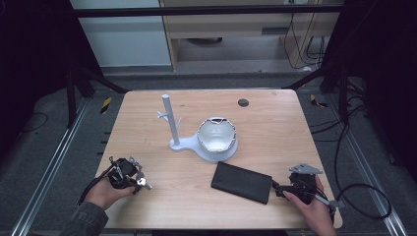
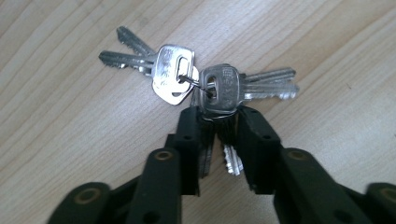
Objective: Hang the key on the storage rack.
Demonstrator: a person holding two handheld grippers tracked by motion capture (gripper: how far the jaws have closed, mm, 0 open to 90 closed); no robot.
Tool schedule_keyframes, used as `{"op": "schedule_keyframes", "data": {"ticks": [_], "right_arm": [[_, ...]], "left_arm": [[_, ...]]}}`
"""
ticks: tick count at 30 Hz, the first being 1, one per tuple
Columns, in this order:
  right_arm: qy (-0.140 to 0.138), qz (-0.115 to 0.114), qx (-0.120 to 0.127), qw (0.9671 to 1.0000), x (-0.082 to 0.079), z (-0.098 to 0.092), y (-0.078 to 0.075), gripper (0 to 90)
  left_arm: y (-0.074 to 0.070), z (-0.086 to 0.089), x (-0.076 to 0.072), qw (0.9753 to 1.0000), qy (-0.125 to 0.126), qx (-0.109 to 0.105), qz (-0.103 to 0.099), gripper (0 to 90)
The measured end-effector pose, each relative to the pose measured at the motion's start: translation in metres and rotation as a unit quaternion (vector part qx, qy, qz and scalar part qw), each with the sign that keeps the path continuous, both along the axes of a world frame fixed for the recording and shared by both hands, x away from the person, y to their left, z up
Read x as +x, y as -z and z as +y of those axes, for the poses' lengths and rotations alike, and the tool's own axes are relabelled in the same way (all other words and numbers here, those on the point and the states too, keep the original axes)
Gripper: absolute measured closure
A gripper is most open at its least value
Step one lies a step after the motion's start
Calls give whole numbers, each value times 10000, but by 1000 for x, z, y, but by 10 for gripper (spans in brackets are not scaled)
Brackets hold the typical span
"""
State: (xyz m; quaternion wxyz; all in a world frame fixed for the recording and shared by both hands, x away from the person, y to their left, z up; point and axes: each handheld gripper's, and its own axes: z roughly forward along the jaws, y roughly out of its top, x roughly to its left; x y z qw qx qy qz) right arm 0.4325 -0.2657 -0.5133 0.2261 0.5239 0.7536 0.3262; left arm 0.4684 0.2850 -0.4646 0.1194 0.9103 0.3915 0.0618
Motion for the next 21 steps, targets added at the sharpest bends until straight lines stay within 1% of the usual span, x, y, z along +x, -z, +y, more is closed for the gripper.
{"op": "schedule_keyframes", "data": {"ticks": [1, 3, 4, 6, 7, 9, 12, 13, 14, 15, 16, 19, 21], "right_arm": [[2, -2, -1, 10000, 0, 0, 0, 29], [3, -4, -9, 10000, 0, 0, 0, 29], [6, -4, -7, 10000, 0, 0, 0, 29], [-1, -1, -1, 10000, 0, 0, 0, 29], [2, 0, 1, 10000, 0, 0, 0, 29], [1, -1, -1, 10000, 0, 0, 0, 30], [-2, 0, -1, 10000, 0, 0, 0, 29], [3, -1, 1, 10000, 0, 0, 0, 29], [1, -1, -2, 10000, 0, 0, 0, 29], [1, -1, -2, 10000, 0, 0, 0, 29], [3, 0, 2, 10000, 0, 0, 0, 29], [0, -2, -3, 10000, 0, 0, 0, 29], [0, -2, -3, 10000, 0, 0, 0, 29]], "left_arm": [[0, 0, 0, 10000, 41, 44, 6, 727], [-1, -1, 0, 9999, 116, 111, 36, 795], [-1, -1, 0, 9998, 133, 140, 47, 805], [-2, -3, 0, 9996, 197, 216, 56, 807], [-2, -3, 0, 9996, 197, 216, 56, 807], [-4, -5, -1, 9991, 269, 307, 91, 808], [-8, -5, -1, 9992, 282, 265, 44, 808], [-10, -6, -1, 9992, 297, 258, 32, 835], [-11, -6, -1, 9991, 307, 286, 14, 837], [-11, -6, -1, 9991, 307, 286, 14, 838], [-11, -7, -1, 9987, 338, 392, 41, 838], [-7, -8, 0, 9979, 382, 513, 83, 839], [-8, -9, 0, 9983, 349, 473, 61, 840]]}}
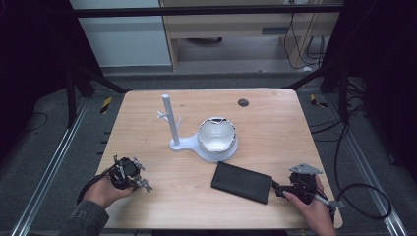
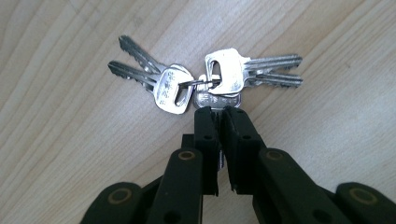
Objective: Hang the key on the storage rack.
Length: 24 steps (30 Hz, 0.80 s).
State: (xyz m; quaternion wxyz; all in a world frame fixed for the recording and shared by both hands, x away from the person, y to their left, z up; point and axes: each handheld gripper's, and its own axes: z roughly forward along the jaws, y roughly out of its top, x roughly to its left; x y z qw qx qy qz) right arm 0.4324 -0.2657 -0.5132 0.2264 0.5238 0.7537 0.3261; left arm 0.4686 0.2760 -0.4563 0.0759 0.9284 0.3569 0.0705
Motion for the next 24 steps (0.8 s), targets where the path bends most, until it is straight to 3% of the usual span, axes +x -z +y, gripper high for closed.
{"op": "schedule_keyframes", "data": {"ticks": [8, 10, 12, 16, 19, 21, 24], "right_arm": [[2, 21, 27, 10000, 0, 0, 0, 29], [1, 21, 28, 10000, 0, 0, 0, 29], [2, 26, 23, 10000, -1, 0, -1, 29], [1, 21, 28, 10000, 0, 0, 0, 29], [4, 25, 25, 10000, -1, 0, -1, 29], [0, 21, 28, 10000, 0, 0, 0, 29], [3, 26, 24, 10000, -1, 0, -1, 29]], "left_arm": [[-2, 2, -1, 9998, 28, -95, 147, 841], [1, 3, -3, 9995, 116, -36, 280, 839], [1, 4, -3, 9996, 108, -45, 248, 836], [-1, 6, -3, 9999, -51, -158, -17, 640], [4, 7, -2, 9998, -65, -166, 133, 553], [7, 8, -1, 9995, -75, -202, 217, 522], [8, 9, 0, 9993, -128, -240, 238, 560]]}}
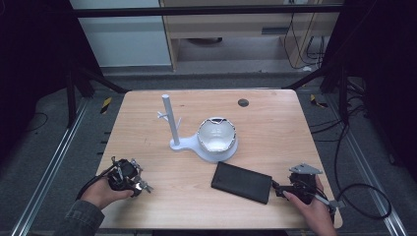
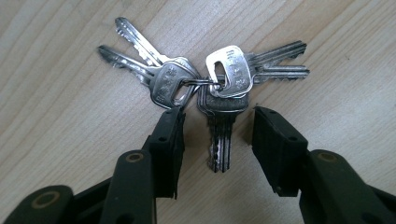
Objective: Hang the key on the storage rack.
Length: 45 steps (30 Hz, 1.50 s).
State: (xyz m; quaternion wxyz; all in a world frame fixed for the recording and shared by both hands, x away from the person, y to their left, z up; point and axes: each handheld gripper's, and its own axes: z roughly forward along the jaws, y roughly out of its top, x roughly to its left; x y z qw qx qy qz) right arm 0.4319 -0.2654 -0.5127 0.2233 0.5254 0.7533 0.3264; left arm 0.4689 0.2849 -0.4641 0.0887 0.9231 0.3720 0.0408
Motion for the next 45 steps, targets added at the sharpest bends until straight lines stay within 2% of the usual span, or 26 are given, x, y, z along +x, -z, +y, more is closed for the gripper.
{"op": "schedule_keyframes", "data": {"ticks": [1, 2, 3, 5, 8, 9, 12, 15, 19, 22, 34, 38, 40, 45], "right_arm": [[-2, -4, 5, 10000, 0, 0, 0, 29], [-3, -4, 5, 10000, 0, 0, 0, 29], [-2, -4, 6, 10000, 0, 0, 0, 29], [-4, -5, 4, 10000, 0, 0, 0, 29], [-3, -4, 5, 10000, 0, 0, 0, 29], [-3, -5, 6, 10000, 0, 0, 0, 29], [-3, -4, 5, 10000, 0, 0, 0, 29], [-3, -4, 4, 10000, 0, 0, 0, 29], [-1, 3, -1, 10000, 0, 0, 0, 29], [-3, -4, 4, 10000, 0, 0, 0, 29], [-4, -1, 6, 10000, 0, 0, 0, 29], [-5, -3, 3, 10000, 0, 0, 0, 29], [-5, -4, 4, 10000, 0, 0, 0, 29], [-1, 2, 1, 10000, 0, 0, 0, 29]], "left_arm": [[-1, 1, 1, 10000, 26, -12, 0, 560], [-1, 2, 1, 9999, 68, -53, 53, 768], [-1, 3, 2, 9998, 64, -119, 126, 799], [-2, 2, 2, 9998, 66, -93, 144, 808], [-2, -1, 1, 10000, 47, -29, 26, 826], [-5, -2, -1, 9999, 14, -84, -123, 840], [-7, -5, -2, 9999, 78, 40, -128, 841], [-8, -5, -3, 9999, 101, 76, -90, 841], [-20, -5, -4, 9997, 87, 2, -241, 841], [-28, -6, -4, 9995, 112, 52, -304, 841], [-45, -12, 4, 9990, 206, 204, -328, 842], [-60, -15, 4, 9986, 305, 221, -371, 843], [-63, -16, 4, 9985, 323, 227, -377, 843], [-89, -20, 6, 9977, 426, 207, -475, 843]]}}
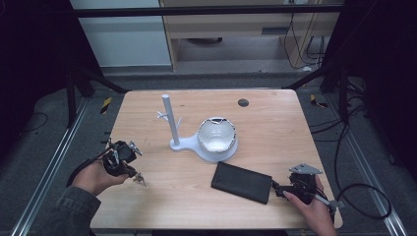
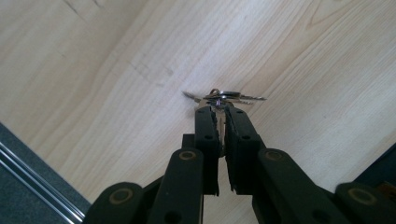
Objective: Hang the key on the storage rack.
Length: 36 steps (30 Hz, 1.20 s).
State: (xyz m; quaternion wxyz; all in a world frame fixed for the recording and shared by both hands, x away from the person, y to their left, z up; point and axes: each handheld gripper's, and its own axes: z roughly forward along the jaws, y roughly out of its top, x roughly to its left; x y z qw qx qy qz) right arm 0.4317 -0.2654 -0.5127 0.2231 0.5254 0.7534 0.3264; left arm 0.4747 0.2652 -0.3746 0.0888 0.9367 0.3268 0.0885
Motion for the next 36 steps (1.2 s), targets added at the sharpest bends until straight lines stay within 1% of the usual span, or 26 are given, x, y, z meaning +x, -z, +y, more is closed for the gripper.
{"op": "schedule_keyframes", "data": {"ticks": [1, 2, 3, 4, 7, 8, 9, 10, 11, 12, 13, 15, 17, 18, 19, 20, 27, 31, 36], "right_arm": [[-4, -4, 4, 10000, 0, 0, 0, 29], [-4, -4, 4, 10000, 0, 0, 0, 29], [-2, 3, -1, 10000, 0, 0, 0, 29], [-4, -5, 6, 10000, 0, 0, 0, 29], [-1, 0, -1, 10000, 0, 0, 0, 29], [-2, 0, 0, 10000, 0, 0, 0, 28], [-2, 0, 0, 10000, 0, 0, 0, 28], [-1, 0, 0, 10000, 0, 0, 0, 29], [-1, -1, 2, 10000, 0, 0, 0, 29], [1, 0, 5, 10000, 0, 0, 0, 29], [-3, -6, -6, 10000, 0, 0, 0, 29], [-3, -7, -6, 10000, 0, 0, 0, 29], [-3, -3, -4, 10000, 0, 0, 0, 28], [2, 5, -5, 10000, 0, 0, 0, 28], [-11, -23, -32, 10000, 0, 0, 1, 29], [-10, -22, -31, 10000, 0, 0, 1, 29], [-10, -23, -32, 10000, 0, 0, 1, 28], [-9, -23, -36, 10000, 0, 0, 0, 28], [-9, -22, -35, 10000, 0, 0, 0, 28]], "left_arm": [[-7, -1, 0, 10000, 41, 22, -20, 844], [-7, -1, 0, 10000, 41, 22, -20, 844], [-18, -2, 1, 9999, 71, 2, -76, 844], [-25, -3, 1, 9999, 86, -66, -95, 844], [-44, -7, 3, 9996, 130, -100, -221, 844], [-44, -7, 3, 9996, 130, -100, -221, 844], [-50, -8, 3, 9995, 124, -99, -259, 844], [-61, -11, 6, 9993, 138, -118, -324, 844], [-67, -12, 7, 9992, 145, -139, -339, 844], [-67, -12, 7, 9992, 145, -139, -339, 844], [-78, -15, 10, 9989, 159, -158, -410, 844], [-88, -18, 14, 9987, 184, -179, -449, 844], [-91, -19, 16, 9987, 191, -185, -443, 844], [-98, -22, 20, 9985, 183, -215, -464, 844], [-98, -22, 20, 9985, 183, -215, -464, 844], [-103, -24, 23, 9984, 190, -247, -465, 844], [-121, -30, 33, 9981, 171, -328, -497, 844], [-130, -34, 38, 9978, 148, -330, -552, 844], [-138, -43, 45, 9977, 170, -328, -564, 844]]}}
